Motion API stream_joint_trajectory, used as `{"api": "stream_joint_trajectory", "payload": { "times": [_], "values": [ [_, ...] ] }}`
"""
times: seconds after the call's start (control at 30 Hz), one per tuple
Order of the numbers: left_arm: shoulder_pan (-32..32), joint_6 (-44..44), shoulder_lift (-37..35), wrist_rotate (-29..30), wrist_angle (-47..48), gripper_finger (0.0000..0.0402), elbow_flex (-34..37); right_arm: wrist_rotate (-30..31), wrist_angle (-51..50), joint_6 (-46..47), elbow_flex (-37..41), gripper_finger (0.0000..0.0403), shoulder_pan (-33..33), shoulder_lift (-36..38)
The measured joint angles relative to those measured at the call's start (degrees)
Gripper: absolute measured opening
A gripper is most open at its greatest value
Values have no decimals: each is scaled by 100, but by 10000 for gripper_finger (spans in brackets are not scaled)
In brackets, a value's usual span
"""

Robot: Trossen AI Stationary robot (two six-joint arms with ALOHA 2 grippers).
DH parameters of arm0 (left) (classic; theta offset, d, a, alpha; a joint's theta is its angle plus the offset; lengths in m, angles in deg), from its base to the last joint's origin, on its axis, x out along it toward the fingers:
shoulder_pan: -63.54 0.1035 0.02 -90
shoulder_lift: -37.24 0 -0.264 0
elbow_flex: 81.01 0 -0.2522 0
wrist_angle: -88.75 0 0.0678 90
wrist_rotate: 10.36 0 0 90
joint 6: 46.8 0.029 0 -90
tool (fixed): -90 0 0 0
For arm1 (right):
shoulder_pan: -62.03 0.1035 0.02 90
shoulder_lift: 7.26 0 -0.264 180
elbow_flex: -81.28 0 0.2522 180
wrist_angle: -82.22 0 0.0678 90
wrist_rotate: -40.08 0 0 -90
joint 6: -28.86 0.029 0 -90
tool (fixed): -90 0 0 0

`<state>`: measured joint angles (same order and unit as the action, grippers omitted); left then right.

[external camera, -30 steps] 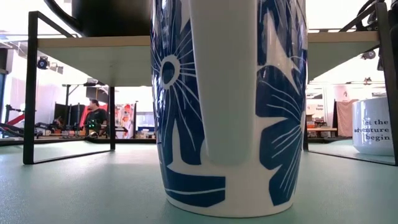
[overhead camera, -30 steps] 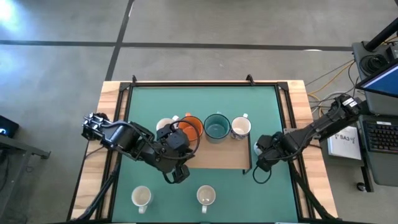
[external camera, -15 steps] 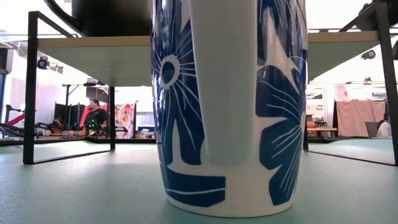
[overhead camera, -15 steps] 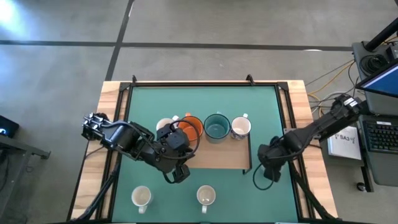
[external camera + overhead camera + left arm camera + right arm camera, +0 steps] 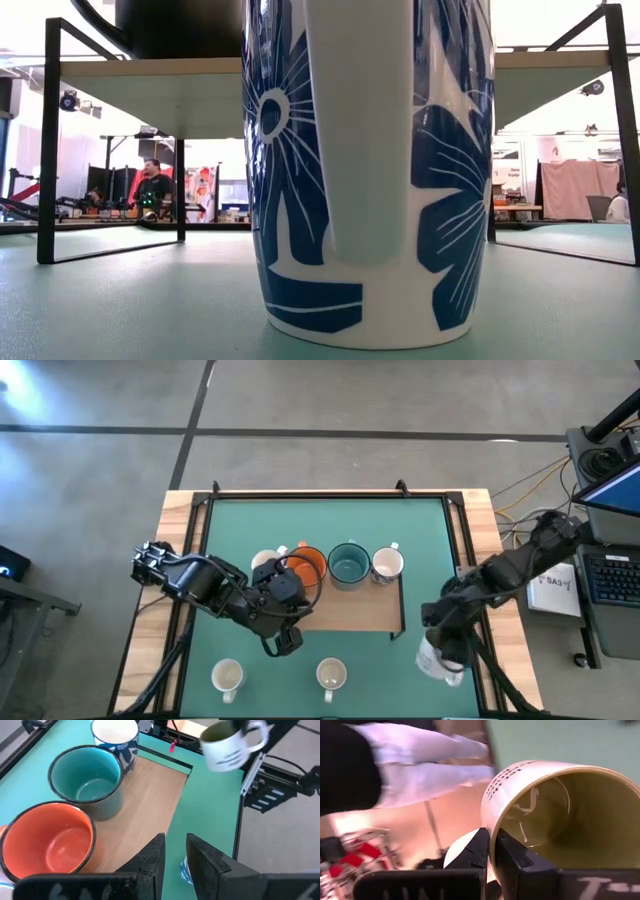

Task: Place coffee mugs
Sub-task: Put the white green mug on the shelf

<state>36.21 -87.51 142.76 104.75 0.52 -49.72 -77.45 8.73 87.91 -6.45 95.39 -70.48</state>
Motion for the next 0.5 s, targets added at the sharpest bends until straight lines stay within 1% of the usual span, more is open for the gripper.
{"api": "stream_joint_trajectory", "payload": {
  "times": [0.1, 0.17, 0.27, 0.5],
  "values": [
    [0, 111, -3, -18, 2, 61, 0, 10, 408, 136, -327, 9, 118, 0],
    [0, 145, -20, -18, 2, 61, 0, 125, 743, 132, -461, 9, 132, 0],
    [0, 235, -57, -18, 2, 61, -2, 579, 1062, -128, -561, 9, 126, 0],
    [11, 460, -87, -18, 0, 61, -2, 1559, 1152, -1258, -588, 9, 112, -74]
  ]
}}
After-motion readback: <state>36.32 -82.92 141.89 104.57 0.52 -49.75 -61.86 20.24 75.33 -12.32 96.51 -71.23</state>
